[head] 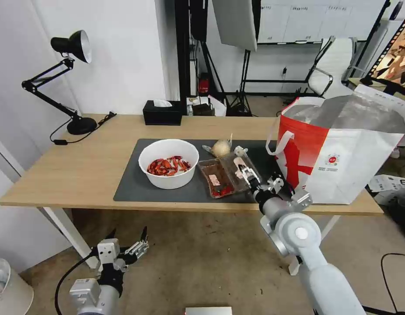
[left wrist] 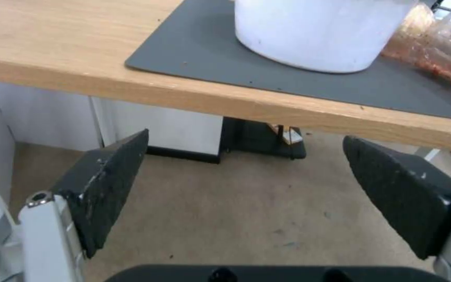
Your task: Pick up the trash from the table and place it into the takeout bag.
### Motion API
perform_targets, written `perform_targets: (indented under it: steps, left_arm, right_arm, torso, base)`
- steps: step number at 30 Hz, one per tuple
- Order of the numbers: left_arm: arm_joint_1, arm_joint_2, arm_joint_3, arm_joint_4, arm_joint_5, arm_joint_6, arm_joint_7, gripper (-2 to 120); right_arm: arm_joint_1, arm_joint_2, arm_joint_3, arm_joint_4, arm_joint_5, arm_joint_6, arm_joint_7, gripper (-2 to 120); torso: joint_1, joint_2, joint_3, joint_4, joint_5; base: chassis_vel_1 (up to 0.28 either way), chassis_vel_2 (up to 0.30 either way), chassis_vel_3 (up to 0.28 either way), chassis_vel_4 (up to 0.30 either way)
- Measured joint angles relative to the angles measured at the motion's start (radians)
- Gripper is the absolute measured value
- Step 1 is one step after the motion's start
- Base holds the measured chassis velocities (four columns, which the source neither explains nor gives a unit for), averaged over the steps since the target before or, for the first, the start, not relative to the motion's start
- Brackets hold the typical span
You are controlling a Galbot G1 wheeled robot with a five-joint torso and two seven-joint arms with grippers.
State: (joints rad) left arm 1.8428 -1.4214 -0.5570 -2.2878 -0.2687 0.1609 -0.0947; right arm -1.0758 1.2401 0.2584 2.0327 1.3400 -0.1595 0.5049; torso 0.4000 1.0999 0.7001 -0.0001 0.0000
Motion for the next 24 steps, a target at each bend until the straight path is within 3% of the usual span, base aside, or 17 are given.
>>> perform_targets:
  steps: [4, 9, 11, 13, 16, 24]
  left_arm:
    - [-0.001, 0.001, 0.000, 0.004, -0.001, -0.001, 0.000, 100]
    - [-0.003, 0.002, 0.000, 0.006, -0.002, -0.001, 0.000, 100]
    - [-0.006, 0.003, 0.000, 0.008, -0.002, -0.001, -0.001, 100]
    - [-0.008, 0.004, 0.000, 0.012, -0.002, -0.001, -0.001, 100]
    - [-0.010, 0.004, 0.000, 0.016, -0.003, -0.001, -0.001, 100]
    - [-0.015, 0.019, -0.005, 0.019, -0.015, -0.001, -0.002, 100]
  right_arm:
    - [0.027, -0.029, -0.036, -0.012, -0.079, -0.019, -0.079, 100]
    - [0.080, -0.048, -0.069, -0.029, -0.047, -0.101, -0.082, 100]
    - [0.118, -0.053, -0.076, -0.038, 0.085, -0.234, 0.011, 100]
    - [0.141, -0.048, -0.074, -0.052, 0.206, -0.298, 0.122, 100]
    - [0.147, -0.039, -0.060, -0.070, 0.277, -0.314, 0.180, 100]
    - [0.143, -0.041, -0.046, -0.063, 0.312, -0.286, 0.168, 100]
  torso:
    - [0.000, 0.000, 0.000, 0.0000, 0.0000]
    - [0.000, 0.000, 0.000, 0.0001, 0.0001]
    - [0.000, 0.000, 0.000, 0.0002, 0.0000]
    - [0.000, 0.000, 0.000, 0.0002, -0.0001]
    - [0.000, 0.000, 0.000, 0.0002, 0.0001]
    - [0.000, 0.000, 0.000, 0.0000, 0.0001]
  base:
    - [0.000, 0.000, 0.000, 0.000]
    - [0.000, 0.000, 0.000, 0.000]
    - [0.000, 0.000, 0.000, 0.000]
    - [0.000, 0.000, 0.000, 0.000]
    - [0.000, 0.000, 0.000, 0.000]
    - [0.000, 0.000, 0.000, 0.000]
